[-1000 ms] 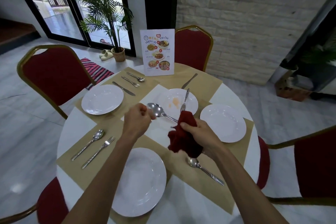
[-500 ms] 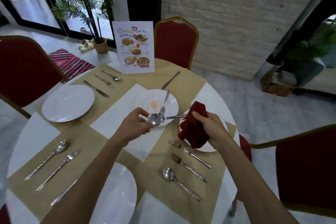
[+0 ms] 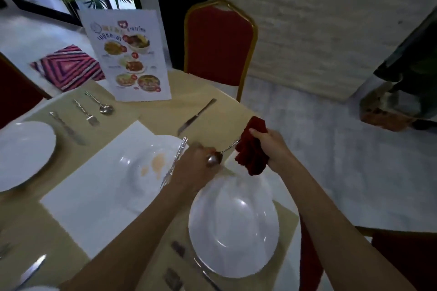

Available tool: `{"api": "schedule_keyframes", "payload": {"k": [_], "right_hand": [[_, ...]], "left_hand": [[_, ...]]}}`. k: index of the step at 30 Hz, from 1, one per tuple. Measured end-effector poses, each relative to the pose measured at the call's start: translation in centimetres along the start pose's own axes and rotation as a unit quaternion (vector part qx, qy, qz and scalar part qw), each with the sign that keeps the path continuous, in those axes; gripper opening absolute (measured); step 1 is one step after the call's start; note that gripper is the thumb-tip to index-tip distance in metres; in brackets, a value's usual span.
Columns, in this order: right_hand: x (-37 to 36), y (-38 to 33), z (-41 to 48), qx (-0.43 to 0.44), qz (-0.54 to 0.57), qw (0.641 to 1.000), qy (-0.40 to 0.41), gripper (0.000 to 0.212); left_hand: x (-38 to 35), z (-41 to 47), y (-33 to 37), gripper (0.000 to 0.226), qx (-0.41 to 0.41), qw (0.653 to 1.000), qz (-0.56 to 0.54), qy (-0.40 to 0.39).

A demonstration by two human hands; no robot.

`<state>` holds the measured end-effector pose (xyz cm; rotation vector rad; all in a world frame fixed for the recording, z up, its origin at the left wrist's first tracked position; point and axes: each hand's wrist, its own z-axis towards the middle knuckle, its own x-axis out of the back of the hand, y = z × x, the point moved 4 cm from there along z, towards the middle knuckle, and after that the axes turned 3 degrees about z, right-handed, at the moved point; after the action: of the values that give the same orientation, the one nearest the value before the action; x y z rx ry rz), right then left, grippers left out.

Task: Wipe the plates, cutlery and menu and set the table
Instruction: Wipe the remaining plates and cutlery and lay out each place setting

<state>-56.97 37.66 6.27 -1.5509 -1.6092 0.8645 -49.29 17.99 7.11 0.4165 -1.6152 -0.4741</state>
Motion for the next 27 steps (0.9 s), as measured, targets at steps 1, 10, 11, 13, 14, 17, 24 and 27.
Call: {"api": "schedule_keyframes", "payload": {"k": [1,10,11,13,14,17,24,27], "right_hand": [[0.2,-0.3,1.4,-0.001,-0.004,1.000,-0.001,0.019],[2.9,-0.3,8.7,-0.074,0.042,0.994,0.067,0.017],[3.1,0.3,9.1,-0.073,0.031,0.995,0.064,0.016],[3.2,1.1,9.9,-0.073,0.017,0.996,0.056,0.014],[3.2,1.3,10.1,-0.074,0.010,0.996,0.053,0.014],[2.9,1.8,10.7,-0.074,-0.014,0.996,0.051,0.016],[1.7,3.2,12.0,-0.082,-0.023,0.996,0.033,0.013],[1.2,3.1,11.9,-0.077,-0.020,0.996,0.033,0.009]], "left_hand": [[-0.6,1.3,-0.1,0.031,0.022,1.000,0.022,0.003],[-4.6,11.0,-3.6,0.026,0.165,0.985,0.055,0.008],[-5.0,11.7,-3.9,0.027,0.172,0.984,0.054,0.009],[-5.8,12.7,-4.3,0.032,0.173,0.983,0.065,0.004],[-6.2,13.1,-4.5,0.034,0.165,0.984,0.071,0.001],[-6.8,13.9,-5.3,0.039,0.144,0.986,0.088,-0.011],[-7.2,13.3,-4.9,0.016,0.103,0.991,0.086,0.018],[-7.2,13.1,-5.0,0.014,0.089,0.992,0.089,0.026]]}}
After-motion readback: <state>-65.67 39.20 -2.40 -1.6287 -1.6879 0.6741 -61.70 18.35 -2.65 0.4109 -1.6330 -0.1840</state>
